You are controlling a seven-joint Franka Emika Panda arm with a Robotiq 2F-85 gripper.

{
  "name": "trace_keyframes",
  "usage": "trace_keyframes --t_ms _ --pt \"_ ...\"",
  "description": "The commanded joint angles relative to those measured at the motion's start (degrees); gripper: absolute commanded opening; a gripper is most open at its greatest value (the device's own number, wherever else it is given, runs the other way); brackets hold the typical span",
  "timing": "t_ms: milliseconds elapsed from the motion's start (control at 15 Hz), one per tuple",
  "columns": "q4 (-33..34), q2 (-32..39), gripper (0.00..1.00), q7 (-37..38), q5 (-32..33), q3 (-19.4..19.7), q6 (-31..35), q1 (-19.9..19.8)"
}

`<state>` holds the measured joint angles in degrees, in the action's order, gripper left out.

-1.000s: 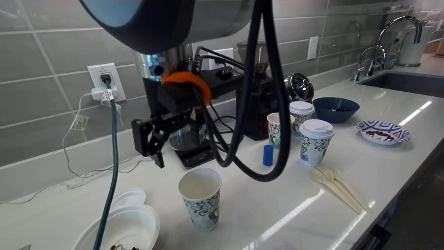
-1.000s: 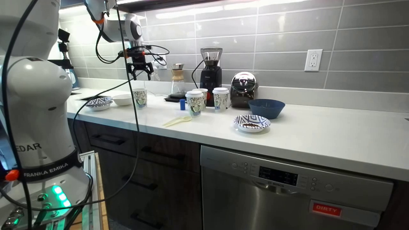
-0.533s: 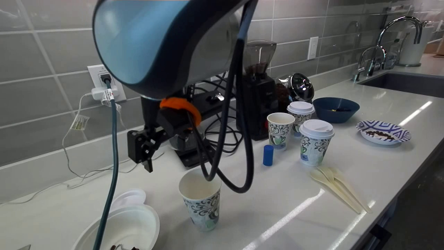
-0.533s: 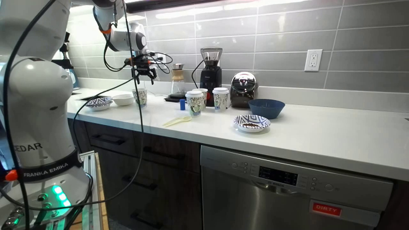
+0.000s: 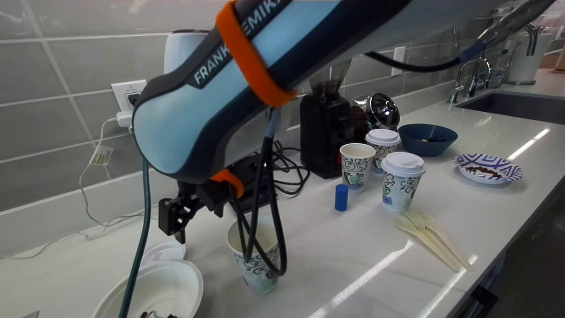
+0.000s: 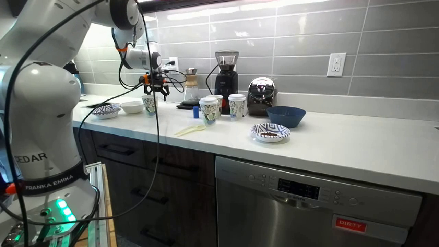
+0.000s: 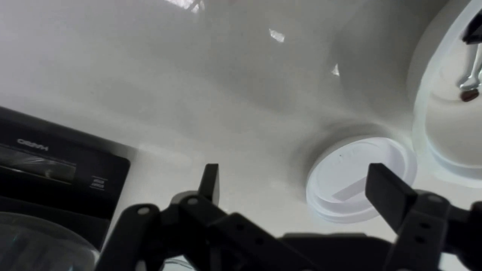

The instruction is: Pick up the white paper cup lid on the left and move it to the right

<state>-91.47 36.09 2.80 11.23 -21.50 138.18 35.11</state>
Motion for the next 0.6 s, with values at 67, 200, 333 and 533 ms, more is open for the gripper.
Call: trace_keyframes --t_ms 67,200,333,533 --pt "5.8 5.5 1.00 -3.3 -2.3 0.6 0.0 1.9" --pt "7.3 7.1 1.00 -3.3 -2.8 0.6 0.4 2.4" --pt "8.8 8.5 0.99 -3.1 -3.4 0.7 0.9 2.9" --pt "10.7 10.5 0.76 -2.9 -4.0 0.9 1.5 3.5"
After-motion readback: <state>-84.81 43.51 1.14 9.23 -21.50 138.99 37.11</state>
